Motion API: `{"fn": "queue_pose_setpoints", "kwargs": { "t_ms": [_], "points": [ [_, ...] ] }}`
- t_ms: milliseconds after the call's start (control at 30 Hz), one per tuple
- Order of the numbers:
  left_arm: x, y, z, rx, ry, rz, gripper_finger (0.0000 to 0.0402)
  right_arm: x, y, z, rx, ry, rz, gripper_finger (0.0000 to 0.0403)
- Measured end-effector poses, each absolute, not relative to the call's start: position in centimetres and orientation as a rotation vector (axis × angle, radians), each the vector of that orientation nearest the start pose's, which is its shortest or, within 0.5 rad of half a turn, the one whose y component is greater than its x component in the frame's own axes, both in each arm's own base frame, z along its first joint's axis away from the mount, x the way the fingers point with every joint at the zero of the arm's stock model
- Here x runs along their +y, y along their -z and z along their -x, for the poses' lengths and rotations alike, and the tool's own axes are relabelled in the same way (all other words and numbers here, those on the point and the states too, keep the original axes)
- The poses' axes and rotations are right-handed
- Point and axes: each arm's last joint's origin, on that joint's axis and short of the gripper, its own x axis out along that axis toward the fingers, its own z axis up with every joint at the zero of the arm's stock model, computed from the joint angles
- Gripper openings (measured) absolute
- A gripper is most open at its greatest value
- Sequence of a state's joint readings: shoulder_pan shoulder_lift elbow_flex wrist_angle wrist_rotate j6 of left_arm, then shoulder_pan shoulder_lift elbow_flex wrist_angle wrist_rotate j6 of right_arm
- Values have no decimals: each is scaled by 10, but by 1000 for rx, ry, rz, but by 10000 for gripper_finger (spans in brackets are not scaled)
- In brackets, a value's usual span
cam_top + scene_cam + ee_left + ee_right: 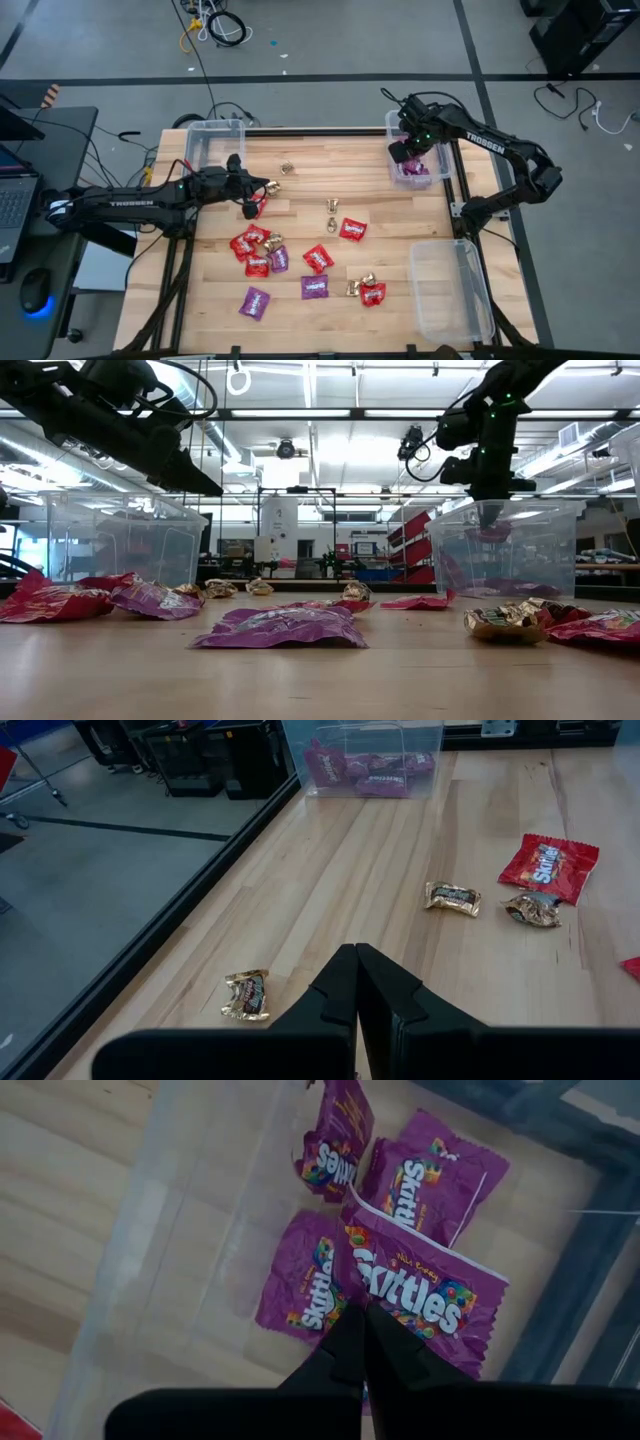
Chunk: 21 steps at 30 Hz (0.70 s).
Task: Sort candy
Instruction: Put the purple candy into the top right transparent bin
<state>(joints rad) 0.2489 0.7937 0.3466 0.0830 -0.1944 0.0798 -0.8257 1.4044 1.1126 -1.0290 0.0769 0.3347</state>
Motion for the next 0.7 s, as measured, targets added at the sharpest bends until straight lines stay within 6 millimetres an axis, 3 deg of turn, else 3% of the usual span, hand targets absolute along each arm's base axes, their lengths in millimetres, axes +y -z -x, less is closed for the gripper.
{"fn": "queue_pose_setpoints", "kwargs": {
  "t_ms": [700],
  "points": [
    [48, -206, -165, 385, -423, -69, 9, -187, -257, -169, 1149, 973, -755, 17]
  ]
}}
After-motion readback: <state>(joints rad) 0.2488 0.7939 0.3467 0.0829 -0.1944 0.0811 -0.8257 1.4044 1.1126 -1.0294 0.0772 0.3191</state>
